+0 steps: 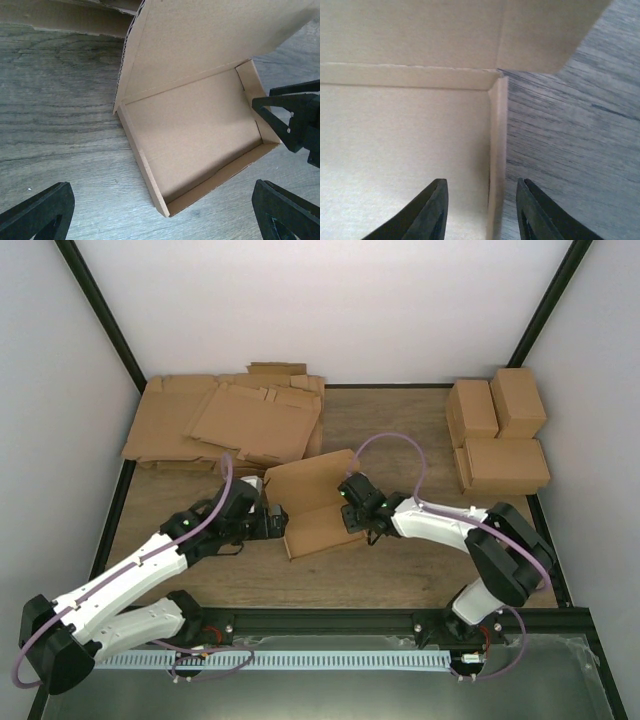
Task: Fold the paper box
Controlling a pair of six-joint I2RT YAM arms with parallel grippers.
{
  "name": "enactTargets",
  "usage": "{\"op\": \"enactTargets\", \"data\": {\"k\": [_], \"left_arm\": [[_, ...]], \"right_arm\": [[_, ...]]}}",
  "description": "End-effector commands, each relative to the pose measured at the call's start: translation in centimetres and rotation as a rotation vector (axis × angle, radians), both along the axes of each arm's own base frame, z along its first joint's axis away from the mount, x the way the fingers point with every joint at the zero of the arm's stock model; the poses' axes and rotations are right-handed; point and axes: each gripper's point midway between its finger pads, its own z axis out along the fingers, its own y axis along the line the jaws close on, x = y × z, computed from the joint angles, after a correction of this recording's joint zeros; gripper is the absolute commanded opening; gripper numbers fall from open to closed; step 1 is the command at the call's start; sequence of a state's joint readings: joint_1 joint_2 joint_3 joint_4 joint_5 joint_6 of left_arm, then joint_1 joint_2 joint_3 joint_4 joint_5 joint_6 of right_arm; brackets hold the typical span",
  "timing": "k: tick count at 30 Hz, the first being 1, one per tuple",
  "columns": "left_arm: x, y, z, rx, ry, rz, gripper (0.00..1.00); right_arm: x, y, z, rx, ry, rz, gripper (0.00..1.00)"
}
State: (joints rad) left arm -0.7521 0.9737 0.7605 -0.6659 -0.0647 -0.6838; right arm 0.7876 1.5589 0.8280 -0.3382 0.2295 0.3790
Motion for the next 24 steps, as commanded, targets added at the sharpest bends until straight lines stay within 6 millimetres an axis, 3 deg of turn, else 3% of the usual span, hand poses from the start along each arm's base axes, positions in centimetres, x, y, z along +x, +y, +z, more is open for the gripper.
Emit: {"op": "enactTargets", "data": {"k": [1, 8, 14, 24], "left_arm": [[0.4, -0.1, -0.2, -0.034, 0.005, 0.049, 1.00], [0.4, -0.1, -1.0, -0.081, 0.017, 0.070, 1.00], [0.6, -0.1, -1.3, -0.078, 0.018, 0.067, 1.00], [1.0, 0.6, -0.1, -0.105, -0.041, 0.115, 1.00]], "right_arm": [[0.1, 0.7, 1.2, 0.109, -0.006, 0.009, 0.43], [1.2, 0.2, 2.4, 0.115, -0.055, 0.000, 0.42], [2.1, 0.0, 1.3, 0.045, -0.042, -0.012, 0.42], [4.4, 0.7, 0.5, 0.051, -0.097, -0.085, 0.30]]}}
